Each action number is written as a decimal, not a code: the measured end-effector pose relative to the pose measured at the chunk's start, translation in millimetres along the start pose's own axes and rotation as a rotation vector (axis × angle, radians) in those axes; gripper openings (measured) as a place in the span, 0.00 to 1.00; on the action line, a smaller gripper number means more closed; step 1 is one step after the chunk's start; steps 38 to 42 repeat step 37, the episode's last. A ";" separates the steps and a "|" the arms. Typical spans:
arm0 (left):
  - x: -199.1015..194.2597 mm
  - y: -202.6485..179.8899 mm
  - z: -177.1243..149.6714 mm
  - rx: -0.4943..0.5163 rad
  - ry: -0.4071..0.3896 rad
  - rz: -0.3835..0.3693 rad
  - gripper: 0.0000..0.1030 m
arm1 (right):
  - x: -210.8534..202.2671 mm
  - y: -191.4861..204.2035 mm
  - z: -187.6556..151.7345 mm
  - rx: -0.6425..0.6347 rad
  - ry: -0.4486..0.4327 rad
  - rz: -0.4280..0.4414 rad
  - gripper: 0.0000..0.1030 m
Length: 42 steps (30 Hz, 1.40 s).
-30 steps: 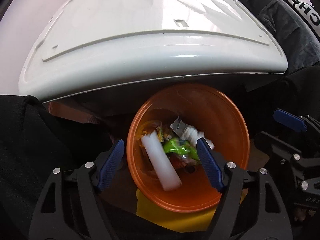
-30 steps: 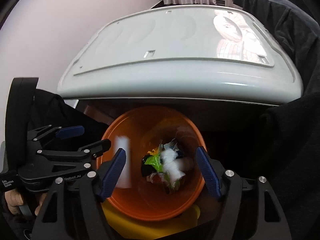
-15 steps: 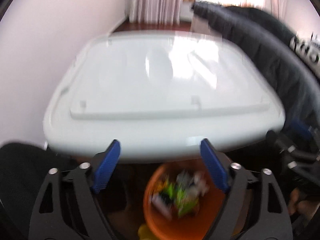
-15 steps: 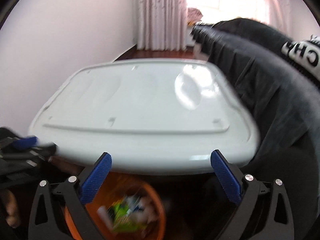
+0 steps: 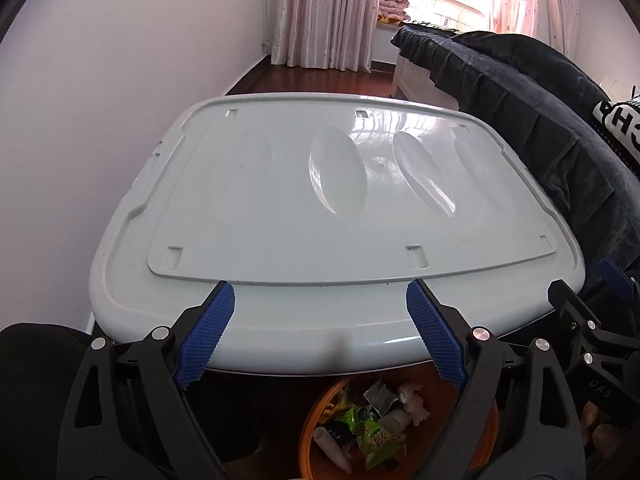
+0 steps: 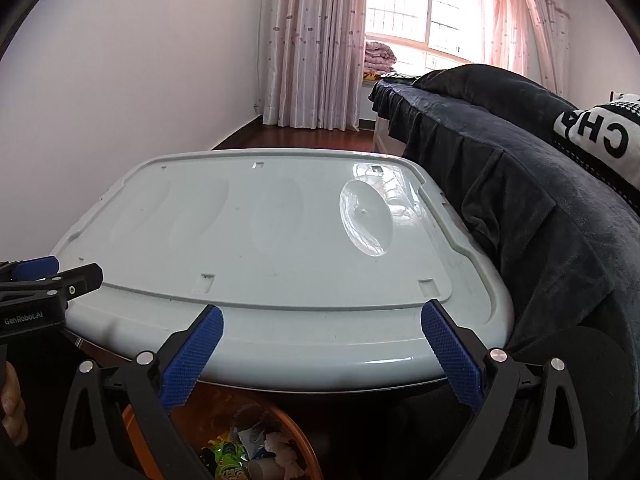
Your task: Collect trash
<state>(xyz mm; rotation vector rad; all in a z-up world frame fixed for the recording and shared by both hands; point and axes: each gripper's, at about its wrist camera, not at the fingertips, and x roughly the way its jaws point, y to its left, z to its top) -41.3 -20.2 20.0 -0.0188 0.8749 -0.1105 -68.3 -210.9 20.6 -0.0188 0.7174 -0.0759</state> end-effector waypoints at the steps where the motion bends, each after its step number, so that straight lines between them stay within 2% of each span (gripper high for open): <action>1: 0.3 -0.3 -0.7 0.003 0.001 0.003 0.83 | -0.3 -0.2 -0.4 0.001 -0.002 0.000 0.95; 16: 4.2 0.7 -1.4 -0.003 0.024 0.020 0.83 | 0.4 -0.8 -3.0 -0.001 0.007 -0.003 0.95; 18: 2.7 0.5 -1.6 0.001 0.011 0.027 0.83 | 0.6 -0.7 -3.1 0.000 0.009 -0.004 0.95; 20: 0.3 -1.4 -2.4 0.007 -0.006 0.026 0.90 | 1.1 -0.7 -3.3 -0.001 0.013 -0.005 0.95; 25: -5.9 -4.5 -4.6 0.017 -0.047 0.043 0.91 | 0.8 0.8 -5.4 -0.010 0.017 -0.008 0.95; 33: -0.7 -3.7 -4.8 0.002 -0.007 0.008 0.91 | 1.2 0.5 -6.5 -0.009 0.017 -0.014 0.95; 42: 2.2 -2.8 -6.2 -0.004 0.004 0.011 0.91 | 1.3 -0.1 -6.4 -0.008 0.017 -0.017 0.95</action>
